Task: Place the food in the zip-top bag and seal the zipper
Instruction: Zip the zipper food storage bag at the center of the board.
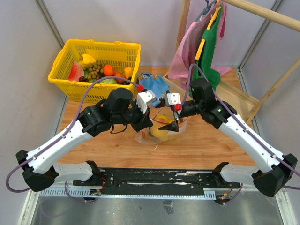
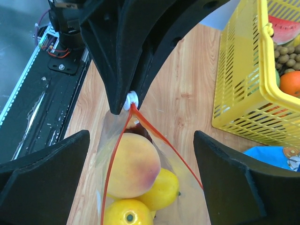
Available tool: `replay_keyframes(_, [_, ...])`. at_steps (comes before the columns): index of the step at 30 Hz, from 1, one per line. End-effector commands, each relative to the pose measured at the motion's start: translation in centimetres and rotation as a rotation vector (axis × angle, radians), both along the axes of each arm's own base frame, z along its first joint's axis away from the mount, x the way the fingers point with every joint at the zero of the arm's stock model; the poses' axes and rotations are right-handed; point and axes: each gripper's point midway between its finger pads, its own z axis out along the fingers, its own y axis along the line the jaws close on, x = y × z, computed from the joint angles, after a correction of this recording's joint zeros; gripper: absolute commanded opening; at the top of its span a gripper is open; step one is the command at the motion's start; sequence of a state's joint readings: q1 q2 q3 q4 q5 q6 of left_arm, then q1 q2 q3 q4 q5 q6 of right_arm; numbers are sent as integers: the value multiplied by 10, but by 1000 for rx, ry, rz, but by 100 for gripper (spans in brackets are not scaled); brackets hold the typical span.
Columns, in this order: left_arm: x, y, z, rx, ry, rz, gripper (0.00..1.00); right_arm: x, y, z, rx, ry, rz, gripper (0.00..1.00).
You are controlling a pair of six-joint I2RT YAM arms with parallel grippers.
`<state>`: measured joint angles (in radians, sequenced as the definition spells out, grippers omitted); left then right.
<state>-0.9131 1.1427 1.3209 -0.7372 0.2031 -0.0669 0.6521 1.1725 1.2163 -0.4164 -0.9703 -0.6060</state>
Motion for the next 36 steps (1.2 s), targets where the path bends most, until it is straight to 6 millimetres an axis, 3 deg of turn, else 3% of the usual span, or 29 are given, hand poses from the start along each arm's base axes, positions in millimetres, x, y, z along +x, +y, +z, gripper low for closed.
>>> replay_keyframes(1, [0,-6,25,-58,-46,-34,0,-5,8,-12,-13,-34,73,91])
replay_keyframes(17, [-8,5,21,0,-64,-80,0,5,2,-44,-145,-1,51,50])
replay_keyframes(25, [-7,10,16,34,-73,-79,0,5,-5,-40,-169,-14,25,27])
replay_keyframes(30, [-6,11,15,30,-93,-82,0,3,-4,-34,-154,-5,25,3])
replay_keyframes(34, [3,15,15,7,-144,-26,0,3,-3,-30,-140,17,4,1])
replay_keyframes(36, [9,17,12,-17,-172,14,6,5,-2,-29,-131,28,-14,1])
